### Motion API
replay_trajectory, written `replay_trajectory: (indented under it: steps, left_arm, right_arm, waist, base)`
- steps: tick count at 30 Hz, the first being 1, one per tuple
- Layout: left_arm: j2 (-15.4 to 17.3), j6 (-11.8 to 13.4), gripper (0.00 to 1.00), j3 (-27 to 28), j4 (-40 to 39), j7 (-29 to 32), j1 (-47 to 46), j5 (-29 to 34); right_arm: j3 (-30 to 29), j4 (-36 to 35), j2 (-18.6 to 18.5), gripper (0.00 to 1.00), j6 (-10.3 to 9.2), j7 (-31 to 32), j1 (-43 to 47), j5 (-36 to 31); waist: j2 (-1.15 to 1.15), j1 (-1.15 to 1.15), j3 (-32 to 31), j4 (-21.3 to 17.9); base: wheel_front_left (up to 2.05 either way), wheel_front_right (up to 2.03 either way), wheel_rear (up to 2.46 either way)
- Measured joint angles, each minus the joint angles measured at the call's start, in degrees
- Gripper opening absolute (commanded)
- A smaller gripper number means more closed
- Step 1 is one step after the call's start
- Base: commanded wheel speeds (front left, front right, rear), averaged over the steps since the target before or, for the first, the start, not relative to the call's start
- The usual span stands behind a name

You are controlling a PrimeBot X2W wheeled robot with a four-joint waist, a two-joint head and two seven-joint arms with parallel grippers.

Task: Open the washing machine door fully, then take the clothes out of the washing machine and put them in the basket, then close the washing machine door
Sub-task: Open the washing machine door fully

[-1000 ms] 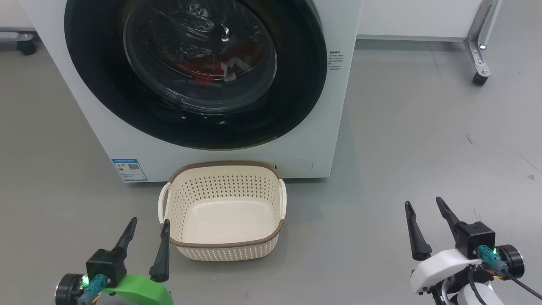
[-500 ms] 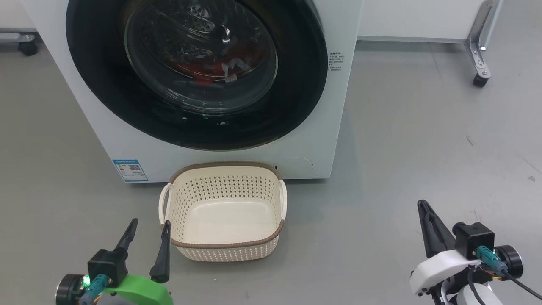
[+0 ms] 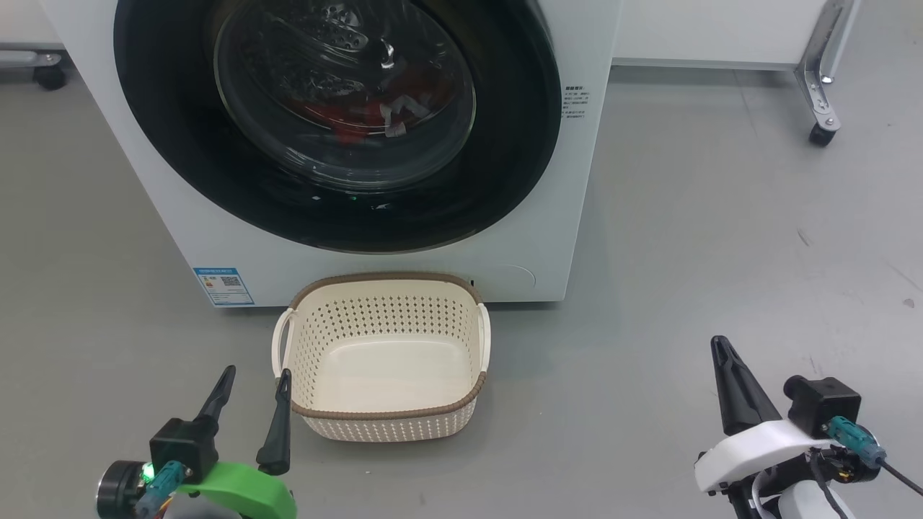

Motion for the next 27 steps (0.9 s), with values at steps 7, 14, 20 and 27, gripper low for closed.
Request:
replay_trajectory:
  steps: [7, 14, 20, 27]
  left_arm:
    - [0.0, 0.0, 1.00, -0.1, -0.8, 0.0, -0.4, 0.0]
    - [0.0, -0.1, 1.00, -0.1, -2.6, 0.0, -2.8, 0.5]
    - [0.0, -0.1, 1.00, -0.2, -3.6, 0.0, -4.2, 0.6]
    - [0.0, -0.6, 1.00, -0.6, -5.0, 0.0, -6.6, 1.3]
  right_arm:
    - [-7.5, -0.3, 3.1, 0.00, 2.81, 0.0, -0.2, 16.8]
    - [-12.1, 1.0, 3.1, 0.00, 4.23, 0.3, -5.4, 36.4]
    - [-14.8, 2.5, 2.6, 0.00, 4.52, 5.0, -13.3, 54.4]
    - [-16.0, 3.6, 2.3, 0.00, 4.50, 11.4, -22.3, 67.3]
  waist:
    - [0.00, 0.00, 1.1, 0.2]
    - [0.00, 0.00, 3.7, 0.7]
    - [0.00, 0.00, 6.3, 1.1]
    - [0.00, 0.00, 9.8, 2.0]
  base:
    - [0.00, 0.00, 0.00]
    - [0.00, 0.00, 0.00]
    - [0.00, 0.00, 0.00]
    - [0.00, 0.00, 0.00]
